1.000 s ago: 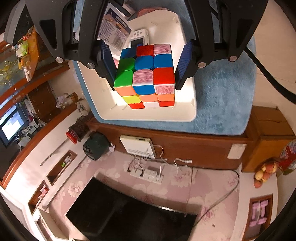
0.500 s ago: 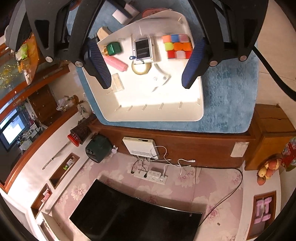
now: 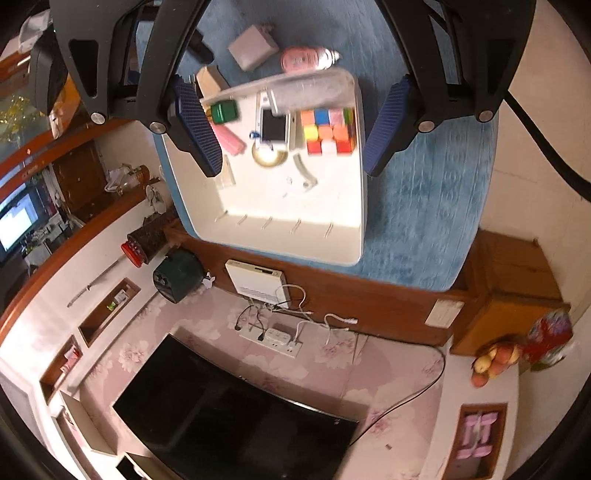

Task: Organize rigid objects
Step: 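Withdraw both tools toward the chargers and pink tape roller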

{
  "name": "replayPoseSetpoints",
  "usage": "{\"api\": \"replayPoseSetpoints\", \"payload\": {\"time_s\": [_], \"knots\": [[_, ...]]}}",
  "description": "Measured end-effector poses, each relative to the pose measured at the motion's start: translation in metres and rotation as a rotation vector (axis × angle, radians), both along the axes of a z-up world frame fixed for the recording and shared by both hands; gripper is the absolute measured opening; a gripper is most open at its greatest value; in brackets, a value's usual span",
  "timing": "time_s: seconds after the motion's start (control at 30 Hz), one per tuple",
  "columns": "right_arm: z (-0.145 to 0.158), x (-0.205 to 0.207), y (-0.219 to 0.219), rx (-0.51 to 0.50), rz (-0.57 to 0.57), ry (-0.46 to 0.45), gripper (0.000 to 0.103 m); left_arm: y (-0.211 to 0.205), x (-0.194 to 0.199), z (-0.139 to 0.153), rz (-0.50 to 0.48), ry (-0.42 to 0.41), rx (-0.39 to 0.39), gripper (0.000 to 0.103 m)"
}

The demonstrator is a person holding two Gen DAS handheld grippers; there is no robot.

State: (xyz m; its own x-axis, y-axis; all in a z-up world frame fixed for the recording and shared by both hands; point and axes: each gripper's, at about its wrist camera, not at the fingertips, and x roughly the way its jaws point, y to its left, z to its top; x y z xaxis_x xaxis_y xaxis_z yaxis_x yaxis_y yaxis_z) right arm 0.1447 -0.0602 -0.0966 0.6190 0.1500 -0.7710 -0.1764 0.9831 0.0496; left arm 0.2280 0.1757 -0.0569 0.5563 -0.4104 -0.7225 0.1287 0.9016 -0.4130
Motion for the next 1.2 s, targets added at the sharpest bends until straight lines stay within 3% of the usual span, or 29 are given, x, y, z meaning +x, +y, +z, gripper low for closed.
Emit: {"api": "replayPoseSetpoints", "payload": {"time_s": [0.3, 0.63, 1.2], "knots": [[-0.009, -0.032, -0.047, 0.058, -0.08, 0.056, 0.081, -0.012, -0.051, -0.024, 0.016, 0.065, 0.087, 0.081], [-0.023, -0.059, -0.11, 0.113, -0.154, 0.121, 0.081, -0.054, -0.105, -0.036, -0.008, 0.107, 0.159, 0.081], [-0.058, -0.058, -0.182, 0.235, -0.209, 0.252, 0.082, -0.112, -0.131, -0.07, 0.014, 0.272, 0.216, 0.081]]}}
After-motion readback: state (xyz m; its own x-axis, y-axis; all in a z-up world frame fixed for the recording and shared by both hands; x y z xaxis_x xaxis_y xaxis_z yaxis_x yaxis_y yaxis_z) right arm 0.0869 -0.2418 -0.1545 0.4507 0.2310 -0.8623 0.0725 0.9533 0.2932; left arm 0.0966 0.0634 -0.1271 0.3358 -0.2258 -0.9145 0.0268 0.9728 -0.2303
